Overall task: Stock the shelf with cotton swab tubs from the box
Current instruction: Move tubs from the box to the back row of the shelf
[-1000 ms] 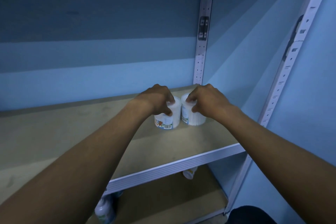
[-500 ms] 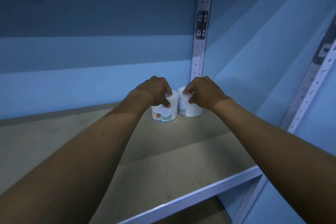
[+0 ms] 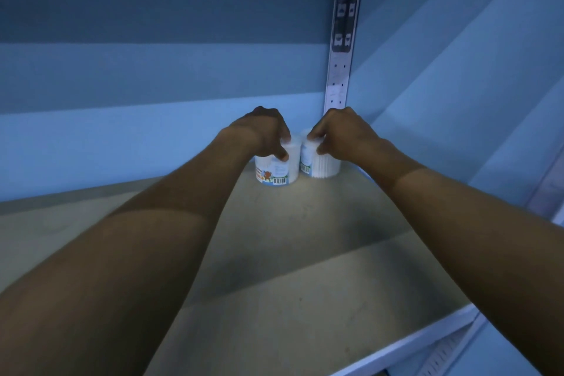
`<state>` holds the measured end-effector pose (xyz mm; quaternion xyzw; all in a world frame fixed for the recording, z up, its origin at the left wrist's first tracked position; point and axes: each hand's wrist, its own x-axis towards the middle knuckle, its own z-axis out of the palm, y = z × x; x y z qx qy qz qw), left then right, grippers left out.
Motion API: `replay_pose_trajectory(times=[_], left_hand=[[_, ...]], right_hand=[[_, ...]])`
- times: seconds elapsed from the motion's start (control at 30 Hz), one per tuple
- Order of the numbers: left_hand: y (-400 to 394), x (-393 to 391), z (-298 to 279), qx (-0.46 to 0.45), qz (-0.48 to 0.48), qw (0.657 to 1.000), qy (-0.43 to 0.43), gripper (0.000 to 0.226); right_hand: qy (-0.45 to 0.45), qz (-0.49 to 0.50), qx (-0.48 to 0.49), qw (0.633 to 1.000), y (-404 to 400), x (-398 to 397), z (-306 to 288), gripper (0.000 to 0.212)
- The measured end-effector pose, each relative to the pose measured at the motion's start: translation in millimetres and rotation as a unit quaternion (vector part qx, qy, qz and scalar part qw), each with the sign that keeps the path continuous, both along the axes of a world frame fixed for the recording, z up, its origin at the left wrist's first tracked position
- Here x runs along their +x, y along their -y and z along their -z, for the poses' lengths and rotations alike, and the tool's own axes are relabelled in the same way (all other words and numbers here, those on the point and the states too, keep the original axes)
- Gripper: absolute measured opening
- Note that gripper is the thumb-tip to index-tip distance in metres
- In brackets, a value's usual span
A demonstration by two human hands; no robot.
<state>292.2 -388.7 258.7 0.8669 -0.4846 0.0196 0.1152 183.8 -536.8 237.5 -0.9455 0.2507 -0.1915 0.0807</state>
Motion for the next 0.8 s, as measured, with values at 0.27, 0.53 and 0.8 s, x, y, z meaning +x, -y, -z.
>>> replay_pose_trajectory(times=[0.27, 0.53, 0.8], left_hand=[[16, 12, 1, -0.003, -0.008, 1.000, -0.001, 0.048], [28, 22, 5, -0.015, -0.016, 1.000, -0.011, 0.048], [35, 31, 7, -0.025, -0.022, 0.999, -0.021, 0.049]], right_hand=[[-0.021, -0.011, -0.061, 0.998, 9, 9, -3, 0.037], [-0.003, 0.014, -0.020, 1.000, 23, 26, 2, 0.040], [0.002, 0.012, -0.008, 1.000, 30, 31, 2, 0.040]])
